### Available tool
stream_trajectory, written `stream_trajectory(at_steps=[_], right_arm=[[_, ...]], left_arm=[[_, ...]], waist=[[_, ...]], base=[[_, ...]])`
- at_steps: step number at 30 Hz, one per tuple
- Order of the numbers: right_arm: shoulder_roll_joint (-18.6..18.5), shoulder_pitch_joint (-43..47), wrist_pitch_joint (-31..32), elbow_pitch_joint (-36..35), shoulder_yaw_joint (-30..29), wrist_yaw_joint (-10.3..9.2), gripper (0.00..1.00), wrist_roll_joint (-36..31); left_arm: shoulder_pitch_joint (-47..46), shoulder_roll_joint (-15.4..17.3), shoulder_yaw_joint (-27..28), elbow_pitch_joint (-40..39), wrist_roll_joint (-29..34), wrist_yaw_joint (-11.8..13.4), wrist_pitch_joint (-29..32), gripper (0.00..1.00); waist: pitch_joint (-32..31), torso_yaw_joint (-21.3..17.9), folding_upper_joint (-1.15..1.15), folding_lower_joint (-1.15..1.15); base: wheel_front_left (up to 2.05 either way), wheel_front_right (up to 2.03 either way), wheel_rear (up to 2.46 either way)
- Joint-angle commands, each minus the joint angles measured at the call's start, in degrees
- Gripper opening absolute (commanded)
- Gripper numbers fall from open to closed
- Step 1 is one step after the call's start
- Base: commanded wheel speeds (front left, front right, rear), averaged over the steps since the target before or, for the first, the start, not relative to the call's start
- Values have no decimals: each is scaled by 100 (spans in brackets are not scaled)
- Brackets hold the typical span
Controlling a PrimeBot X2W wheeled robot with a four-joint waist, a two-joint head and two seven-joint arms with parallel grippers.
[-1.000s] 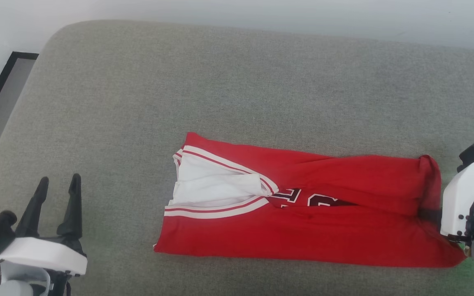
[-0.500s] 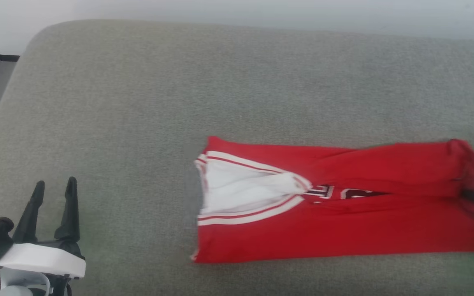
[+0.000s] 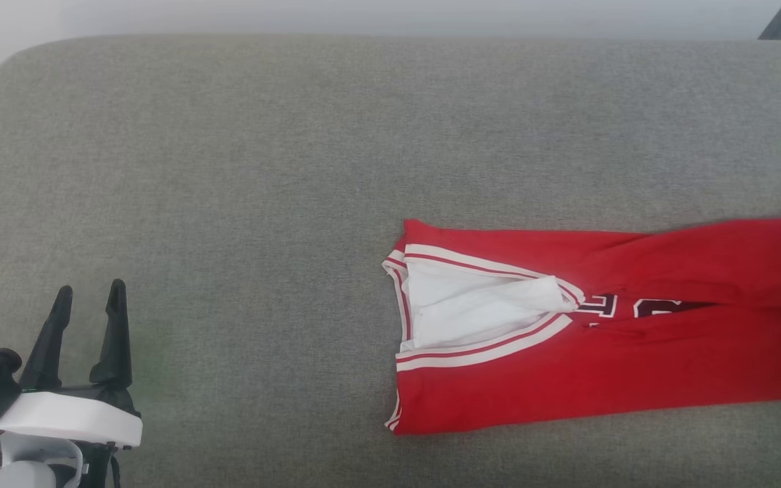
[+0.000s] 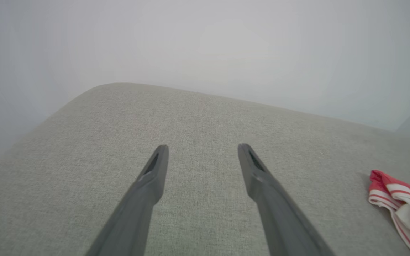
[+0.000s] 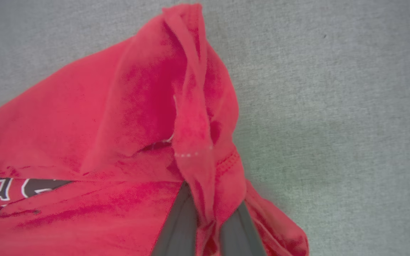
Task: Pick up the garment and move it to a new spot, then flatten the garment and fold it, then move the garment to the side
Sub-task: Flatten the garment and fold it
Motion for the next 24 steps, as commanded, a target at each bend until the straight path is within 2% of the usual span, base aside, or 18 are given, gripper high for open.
stream_trajectory(at_steps=[1, 9, 16, 20, 24], right_arm=[[14, 58, 57, -101, 47, -2, 0, 77], [290, 453, 518, -1482, 499, -1, 0, 718], [719, 471, 903, -2716, 1275, -1, 0, 775], [975, 242, 977, -2928, 1849, -1, 0, 783], [1149, -11, 922, -2835, 2399, -1, 0, 865]], left_arm=[[-69, -7, 23, -4, 10, -10, -21, 100], [-22, 30, 23, -117, -74, -16, -21, 100], [-75, -32, -60, -157, -39, -17, -21, 100], [-146, -60, -212, -153, -60, -16, -21, 100], [-275, -73, -403, -133, -98, -16, -20, 100]], waist=[[-8, -34, 0, 0], [-44, -122, 0, 0], [-98, -43, 0, 0], [-122, 132, 0, 0], [-131, 375, 0, 0]], base=[[0, 0, 0], [0, 0, 0], [0, 0, 0], [0, 0, 0], [0, 0, 0]])
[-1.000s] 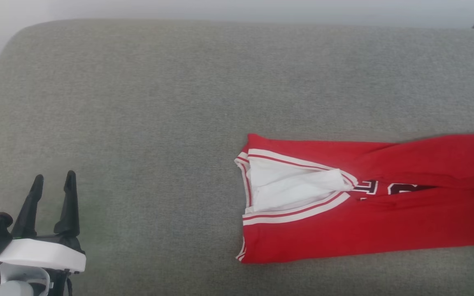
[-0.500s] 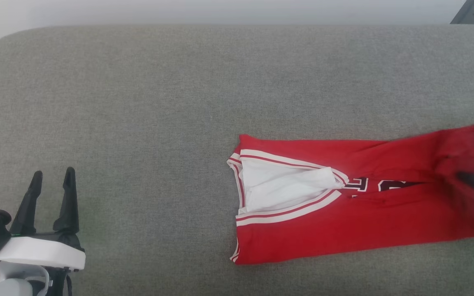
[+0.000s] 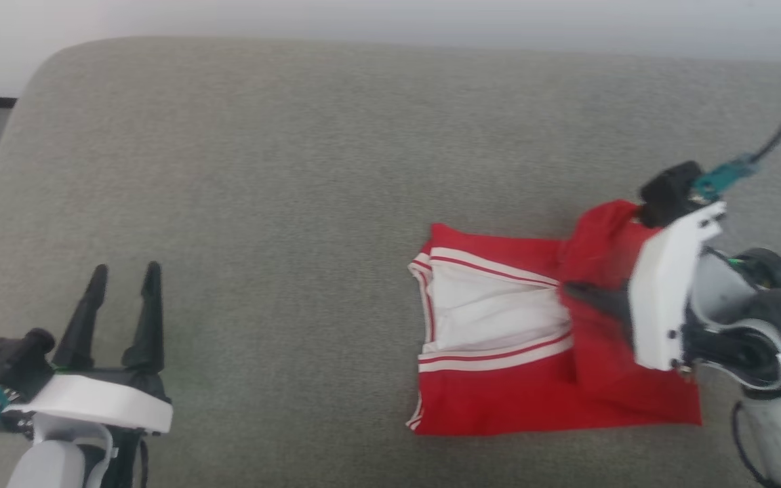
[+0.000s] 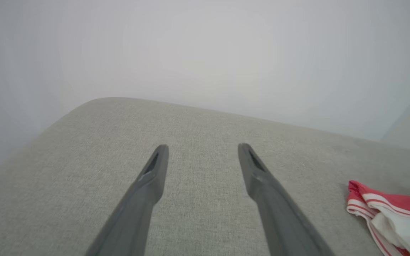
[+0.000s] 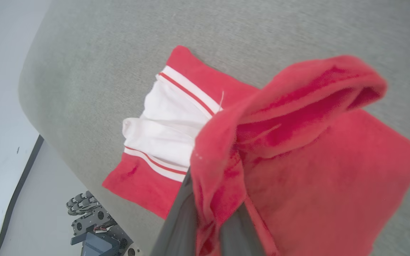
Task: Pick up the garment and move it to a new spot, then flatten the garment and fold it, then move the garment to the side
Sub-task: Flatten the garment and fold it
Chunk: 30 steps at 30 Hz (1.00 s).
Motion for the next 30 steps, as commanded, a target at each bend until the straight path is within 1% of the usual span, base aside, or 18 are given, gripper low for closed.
stream_trajectory(at_steps=[1, 9, 11, 12, 17, 18, 19, 20, 25, 30], right_arm=[[72, -126, -65, 92, 136, 0, 0, 36], [216, -491, -315, 677, 1068, 0, 0, 112], [258, -595, -440, 832, 1281, 0, 0, 142], [258, -595, -440, 832, 1281, 0, 0, 142], [321, -778, -686, 1296, 1681, 0, 0, 244], [333, -861, -847, 1443, 1798, 0, 56, 221], [347, -881, -907, 1528, 1858, 0, 87, 253], [359, -901, -970, 1574, 1866, 0, 100, 292], [249, -1033, -1222, 1540, 1962, 0, 100, 435], [-2, -1020, -1546, 1310, 1770, 0, 100, 464]], left_arm=[[-100, -18, -69, 13, -67, -14, -20, 100], [-266, -40, -274, 93, -94, -14, -20, 100], [-266, -46, -295, 111, -109, -14, -20, 100], [-266, -46, -295, 111, -109, -14, -20, 100], [-306, -45, -316, 151, -117, -14, -20, 100], [-321, -46, -313, 168, -114, -14, -20, 100], [-330, -45, -302, 179, -114, -14, -20, 100], [-331, -37, -297, 179, -115, -14, -20, 100], [-259, -18, -164, 138, -147, -14, -20, 100], [-125, 29, 5, 101, -84, -12, -20, 100]], waist=[[-15, 164, 0, 0], [-45, 567, 0, 0], [-44, 612, 0, 0], [-44, 612, 0, 0], [-55, 652, 0, 0], [-63, 636, 0, 0], [-73, 620, 0, 0], [-83, 594, 0, 0], [-135, 390, 0, 0], [-193, 122, 0, 0]], base=[[0, 0, 0], [0, 0, 0], [0, 0, 0], [0, 0, 0], [0, 0, 0], [0, 0, 0], [0, 0, 0], [0, 0, 0], [0, 0, 0], [0, 0, 0]])
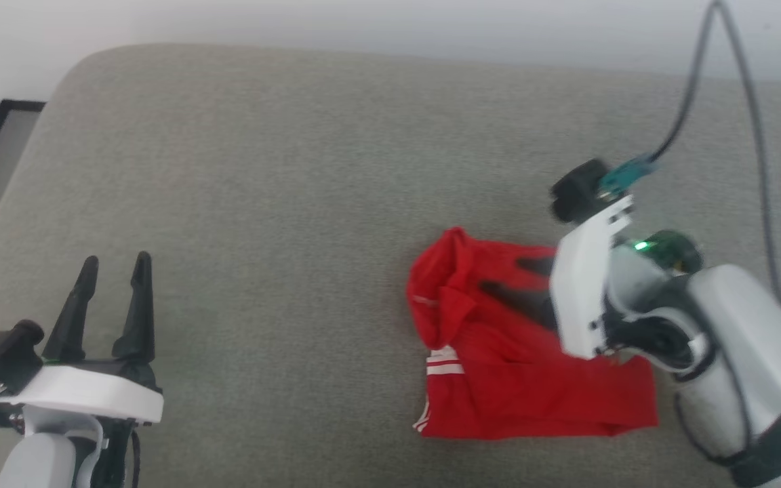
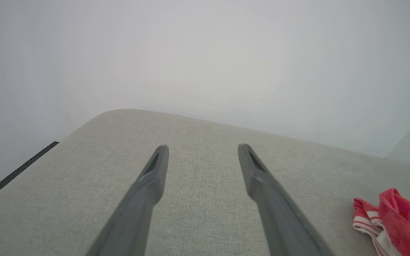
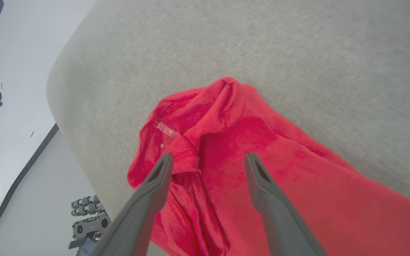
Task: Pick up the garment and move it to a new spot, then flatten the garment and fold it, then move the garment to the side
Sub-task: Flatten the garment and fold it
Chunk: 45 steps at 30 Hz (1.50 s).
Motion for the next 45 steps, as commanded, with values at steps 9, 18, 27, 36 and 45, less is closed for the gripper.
stream_trajectory(at_steps=[9, 18, 27, 36, 45], right_arm=[[-546, 410, -787, -422, -811, 0, 100, -30], [-981, 1051, -1939, -535, -1358, 0, 100, -278], [-1191, 1583, -3347, -299, -1563, 0, 100, -610], [-1188, 2001, -4737, 259, -1646, 0, 100, -1073], [-1084, 2328, -5308, 594, -1720, 0, 100, -1131]], left_arm=[[266, 138, 247, -64, 153, -8, -21, 100], [525, 241, 420, -49, 230, -8, -21, 100], [777, 294, 486, 50, 195, -8, -21, 100], [1003, 260, 629, 181, 162, -8, -21, 100], [1222, 220, 814, 268, 157, -8, -21, 100]], waist=[[-178, -641, 0, 0], [-344, -1117, 0, 0], [-525, -1350, 0, 0], [-746, -1379, 0, 0], [-978, -1303, 0, 0]], base=[[0, 0, 0], [0, 0, 0], [0, 0, 0], [0, 0, 0], [0, 0, 0]])
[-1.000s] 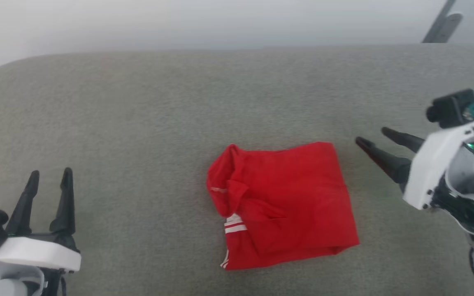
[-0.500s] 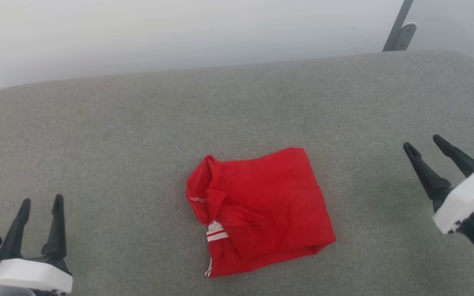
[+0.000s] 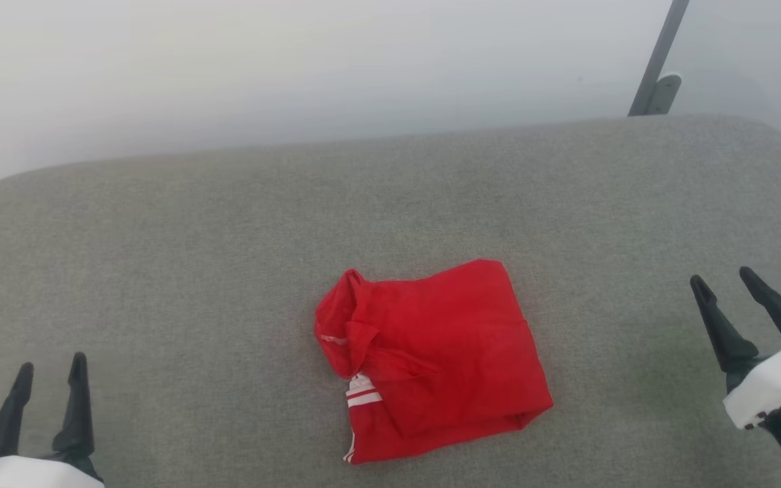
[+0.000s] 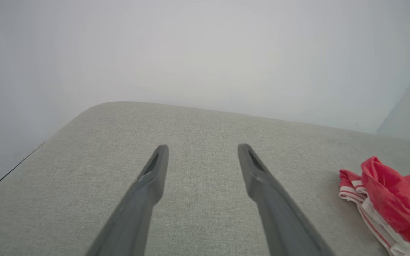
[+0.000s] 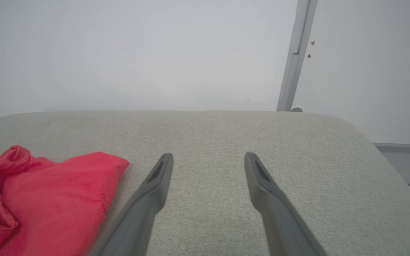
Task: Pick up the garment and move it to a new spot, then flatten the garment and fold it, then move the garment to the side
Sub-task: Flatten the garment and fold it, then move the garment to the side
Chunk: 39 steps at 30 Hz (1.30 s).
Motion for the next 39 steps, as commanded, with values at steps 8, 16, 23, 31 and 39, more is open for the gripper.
stream_trajectory(at_steps=[8, 16, 23, 31, 39], right_arm=[[117, 275, -310, 111, -140, 1, 100, -31], [198, 383, -412, 143, -142, 1, 100, -48], [228, 407, -402, 176, -161, 1, 100, -57], [263, 362, -224, 131, -84, 1, 100, 21], [187, 9, 591, -86, 485, 1, 100, 416]], left_arm=[[183, -99, 199, -12, -22, -7, -21, 100], [211, -134, 264, -75, 20, -7, -21, 100], [228, -154, 265, -93, 30, -7, -21, 100], [228, -160, 195, -102, 18, -7, -21, 100], [129, -176, 82, -75, -23, -7, -21, 100]], waist=[[-100, 61, 0, 0], [-106, 79, 0, 0], [-108, 95, 0, 0], [-81, 191, 0, 0], [31, 527, 0, 0]], base=[[0, 0, 0], [0, 0, 0], [0, 0, 0], [0, 0, 0], [0, 0, 0]])
